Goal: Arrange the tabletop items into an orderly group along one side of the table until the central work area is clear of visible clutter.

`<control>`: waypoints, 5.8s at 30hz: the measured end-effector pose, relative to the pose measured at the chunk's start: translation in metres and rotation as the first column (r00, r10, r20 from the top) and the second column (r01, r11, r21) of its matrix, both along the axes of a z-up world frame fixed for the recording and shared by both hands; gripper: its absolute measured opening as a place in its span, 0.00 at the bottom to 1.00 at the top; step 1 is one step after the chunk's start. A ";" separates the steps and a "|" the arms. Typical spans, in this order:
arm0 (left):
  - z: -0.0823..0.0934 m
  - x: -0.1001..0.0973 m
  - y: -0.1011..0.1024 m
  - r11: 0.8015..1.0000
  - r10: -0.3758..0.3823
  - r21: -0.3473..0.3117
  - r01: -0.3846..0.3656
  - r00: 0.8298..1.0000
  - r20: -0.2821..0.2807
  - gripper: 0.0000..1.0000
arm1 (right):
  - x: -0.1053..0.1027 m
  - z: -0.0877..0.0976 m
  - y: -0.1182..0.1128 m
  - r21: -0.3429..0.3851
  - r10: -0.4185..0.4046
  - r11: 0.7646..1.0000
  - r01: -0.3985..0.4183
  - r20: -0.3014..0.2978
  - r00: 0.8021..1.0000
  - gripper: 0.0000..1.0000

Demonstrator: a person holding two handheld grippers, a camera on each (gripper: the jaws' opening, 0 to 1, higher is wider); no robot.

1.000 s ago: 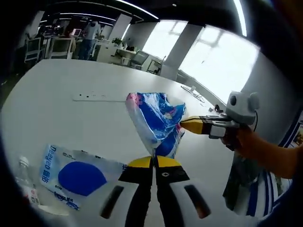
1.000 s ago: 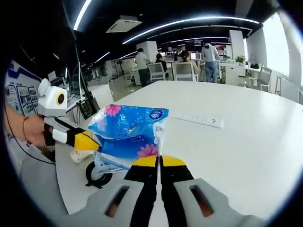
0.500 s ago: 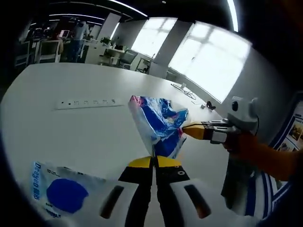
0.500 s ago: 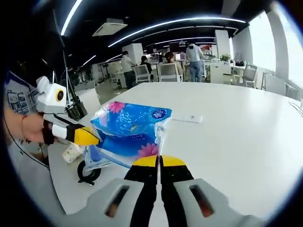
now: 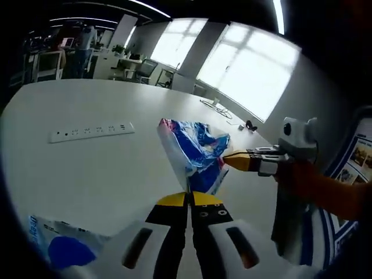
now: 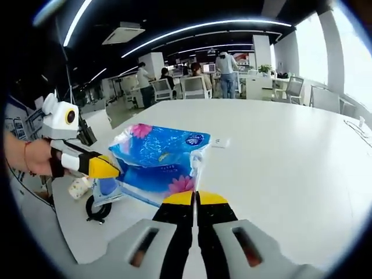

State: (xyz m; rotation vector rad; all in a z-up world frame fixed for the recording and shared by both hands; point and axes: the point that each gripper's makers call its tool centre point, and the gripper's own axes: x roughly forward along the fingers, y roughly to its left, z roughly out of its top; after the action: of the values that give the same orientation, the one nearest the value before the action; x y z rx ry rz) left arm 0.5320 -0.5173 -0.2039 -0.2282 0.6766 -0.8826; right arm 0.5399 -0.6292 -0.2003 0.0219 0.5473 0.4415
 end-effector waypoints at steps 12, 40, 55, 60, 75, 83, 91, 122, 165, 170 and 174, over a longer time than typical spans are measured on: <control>-0.016 0.027 -0.025 1.000 -0.027 0.002 0.027 1.000 -0.006 0.00 | 0.028 -0.018 -0.027 -0.017 -0.031 0.999 0.030 -0.037 0.999 0.00; -0.077 0.045 -0.046 1.000 0.005 0.017 -0.002 0.982 -0.186 0.00 | 0.040 -0.086 -0.048 -0.035 -0.067 0.997 0.062 -0.184 0.981 0.00; -0.101 0.042 -0.052 1.000 0.029 0.010 -0.028 0.949 -0.315 0.00 | 0.038 -0.104 -0.053 -0.037 -0.079 0.997 0.073 -0.233 0.969 0.00; -0.105 0.043 -0.054 0.999 0.039 0.003 -0.040 0.938 -0.345 0.00 | 0.036 -0.109 -0.055 -0.040 -0.082 0.996 0.075 -0.247 0.966 0.00; -0.118 0.045 -0.060 0.997 0.054 -0.020 -0.069 0.902 -0.427 0.00 | 0.038 -0.124 -0.062 -0.036 -0.095 0.995 0.088 -0.282 0.955 0.00; -0.122 0.046 -0.062 0.997 0.056 -0.019 -0.072 0.897 -0.439 0.02 | 0.041 -0.126 -0.065 -0.033 -0.096 0.995 0.090 -0.288 0.953 0.00; -0.125 0.046 -0.064 0.998 0.053 -0.016 -0.066 0.898 -0.436 0.06 | 0.043 -0.127 -0.065 -0.032 -0.094 0.996 0.089 -0.289 0.953 0.00; -0.126 0.043 -0.062 0.999 0.039 0.029 -0.030 0.920 -0.390 0.21 | 0.045 -0.125 -0.063 -0.036 -0.104 0.995 0.098 -0.275 0.956 0.06; -0.087 0.035 -0.052 0.999 -0.016 0.030 0.024 0.965 -0.261 0.43 | 0.043 -0.083 -0.060 -0.038 -0.147 0.989 0.142 -0.184 0.972 0.27; -0.080 0.033 -0.047 0.999 -0.024 0.029 0.032 0.970 -0.244 0.47 | 0.041 -0.076 -0.056 -0.035 -0.145 0.989 0.141 -0.171 0.974 0.30; -0.077 0.032 -0.044 0.998 -0.036 0.032 0.045 0.973 -0.228 0.50 | 0.039 -0.071 -0.052 -0.027 -0.141 0.990 0.139 -0.166 0.976 0.33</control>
State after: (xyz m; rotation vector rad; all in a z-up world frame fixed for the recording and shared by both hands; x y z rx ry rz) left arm 0.5639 -0.5609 -0.2807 -0.2855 0.9126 -0.8899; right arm 0.5784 -0.6808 -0.2712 0.0835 0.7101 0.2996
